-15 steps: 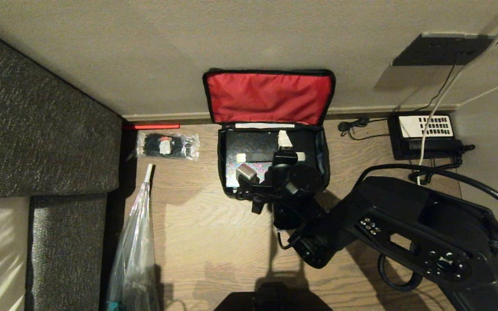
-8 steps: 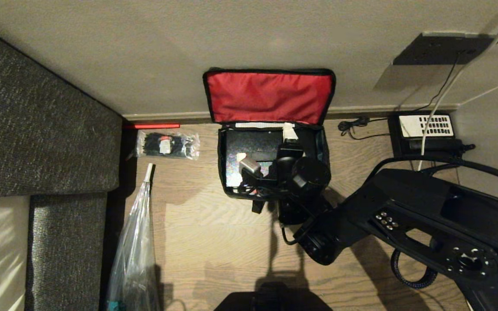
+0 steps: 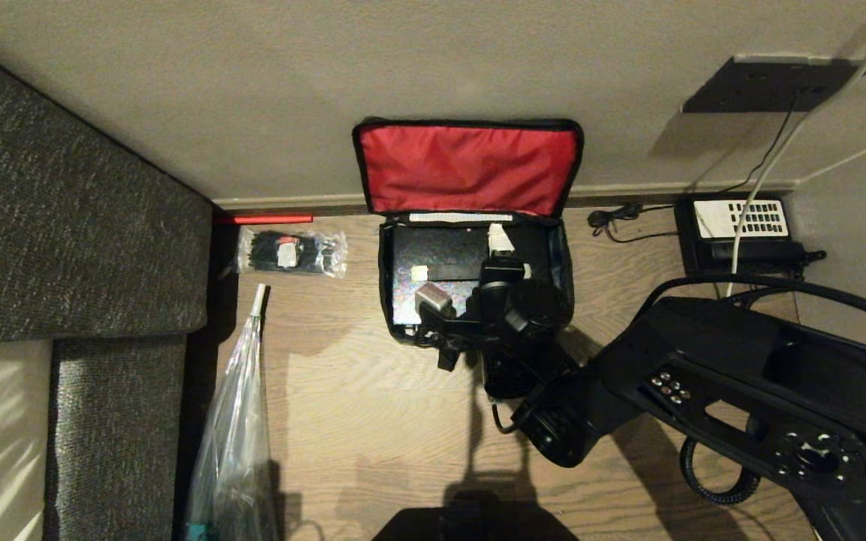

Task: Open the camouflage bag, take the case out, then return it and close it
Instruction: Grip the handle

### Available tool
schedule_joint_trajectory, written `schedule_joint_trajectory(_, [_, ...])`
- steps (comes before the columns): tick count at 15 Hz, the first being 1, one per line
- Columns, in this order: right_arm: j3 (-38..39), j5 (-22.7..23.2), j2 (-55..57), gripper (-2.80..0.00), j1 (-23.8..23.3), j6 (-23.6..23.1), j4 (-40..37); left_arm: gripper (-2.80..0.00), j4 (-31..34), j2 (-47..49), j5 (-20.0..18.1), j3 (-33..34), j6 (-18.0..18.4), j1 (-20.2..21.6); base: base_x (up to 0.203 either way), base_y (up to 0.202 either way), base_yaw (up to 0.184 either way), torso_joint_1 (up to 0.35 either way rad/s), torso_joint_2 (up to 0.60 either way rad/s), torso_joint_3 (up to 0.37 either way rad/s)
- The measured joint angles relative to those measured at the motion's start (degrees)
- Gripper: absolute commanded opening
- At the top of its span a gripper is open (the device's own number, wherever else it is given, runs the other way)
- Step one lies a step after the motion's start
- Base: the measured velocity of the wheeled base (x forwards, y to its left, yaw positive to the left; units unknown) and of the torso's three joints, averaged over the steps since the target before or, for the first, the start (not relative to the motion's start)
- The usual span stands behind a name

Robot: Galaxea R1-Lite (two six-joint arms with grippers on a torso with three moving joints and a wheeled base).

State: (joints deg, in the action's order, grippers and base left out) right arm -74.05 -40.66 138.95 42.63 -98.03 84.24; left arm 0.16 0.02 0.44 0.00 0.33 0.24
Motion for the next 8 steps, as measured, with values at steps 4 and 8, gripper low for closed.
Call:
schedule_joint_trajectory(4, [0.60,-0.09,0.63,0.00,0.17,0.65,-0.06,-2.80,0.02,0.00,-0.02,0.00,0.00,0.00,0.000,0.000,0.000,0.000,0.00,0.000])
schedule_joint_trajectory(8, [-0.66,-0.27,2.36,0.00,0.15,0.60,0.50,-2.80,0.05,0.00,-0.02,0.00,0.01,0.00,0.000,0.000,0.000,0.000,0.00,0.000])
